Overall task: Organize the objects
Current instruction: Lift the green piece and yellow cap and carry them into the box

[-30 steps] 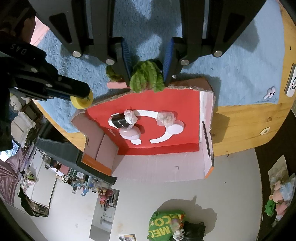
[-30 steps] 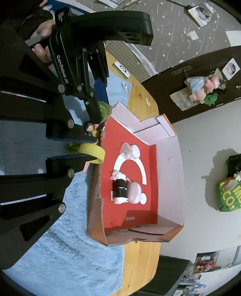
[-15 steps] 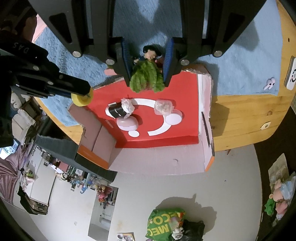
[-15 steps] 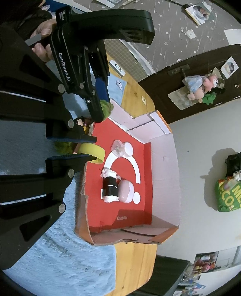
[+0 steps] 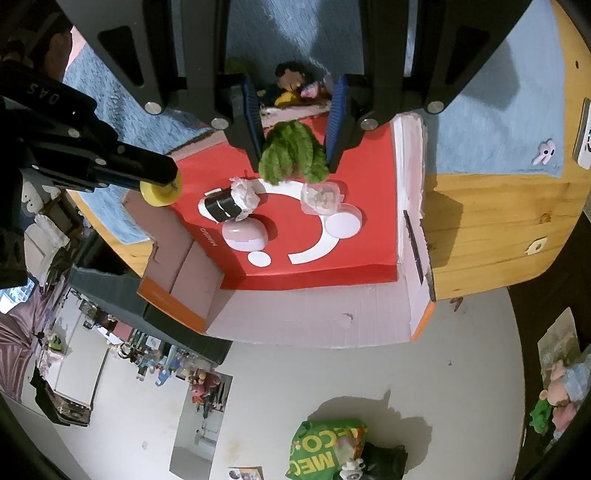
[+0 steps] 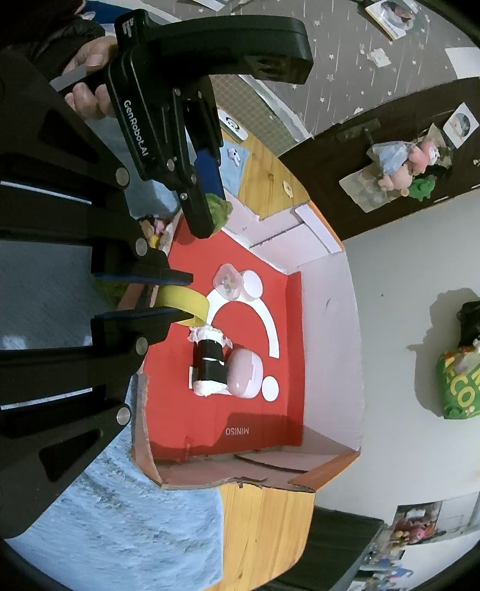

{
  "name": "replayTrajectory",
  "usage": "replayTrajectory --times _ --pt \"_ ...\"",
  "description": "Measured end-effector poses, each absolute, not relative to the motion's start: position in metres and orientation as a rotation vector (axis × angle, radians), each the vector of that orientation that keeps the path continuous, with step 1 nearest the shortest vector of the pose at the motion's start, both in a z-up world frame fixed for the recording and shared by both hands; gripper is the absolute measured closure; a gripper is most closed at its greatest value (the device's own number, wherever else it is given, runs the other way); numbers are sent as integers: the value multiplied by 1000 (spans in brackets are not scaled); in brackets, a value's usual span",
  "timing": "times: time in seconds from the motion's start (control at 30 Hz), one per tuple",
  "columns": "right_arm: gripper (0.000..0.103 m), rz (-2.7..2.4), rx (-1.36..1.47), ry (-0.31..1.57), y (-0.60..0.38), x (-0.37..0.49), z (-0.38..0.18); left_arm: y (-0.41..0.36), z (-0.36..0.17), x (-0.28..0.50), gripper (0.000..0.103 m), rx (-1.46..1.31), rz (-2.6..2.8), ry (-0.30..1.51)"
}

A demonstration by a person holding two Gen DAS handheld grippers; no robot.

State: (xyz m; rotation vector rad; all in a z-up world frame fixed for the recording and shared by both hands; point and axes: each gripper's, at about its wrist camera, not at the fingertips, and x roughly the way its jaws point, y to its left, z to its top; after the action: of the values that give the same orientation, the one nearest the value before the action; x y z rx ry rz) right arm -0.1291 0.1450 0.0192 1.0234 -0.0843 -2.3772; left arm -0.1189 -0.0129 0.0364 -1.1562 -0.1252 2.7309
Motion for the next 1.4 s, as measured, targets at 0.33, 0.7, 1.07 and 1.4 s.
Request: replayTrajectory --times 0.33,0.7,1.07,1.4 --pt "92 -2366 1094 -70 143 -147 10 -14 25 -137 70 -1210 2700 -135" --pt "92 -2338 1197 -56 142 -166 -4 -13 8 -156 70 -1304 2653 -131" --pt "92 -2316 1274 13 135 -179 -7 -13 -2 -168 70 -1377 2629 -125" --pt "92 -2292 1315 10 134 -189 -14 -13 -7 -180 70 -1406 2617 -111"
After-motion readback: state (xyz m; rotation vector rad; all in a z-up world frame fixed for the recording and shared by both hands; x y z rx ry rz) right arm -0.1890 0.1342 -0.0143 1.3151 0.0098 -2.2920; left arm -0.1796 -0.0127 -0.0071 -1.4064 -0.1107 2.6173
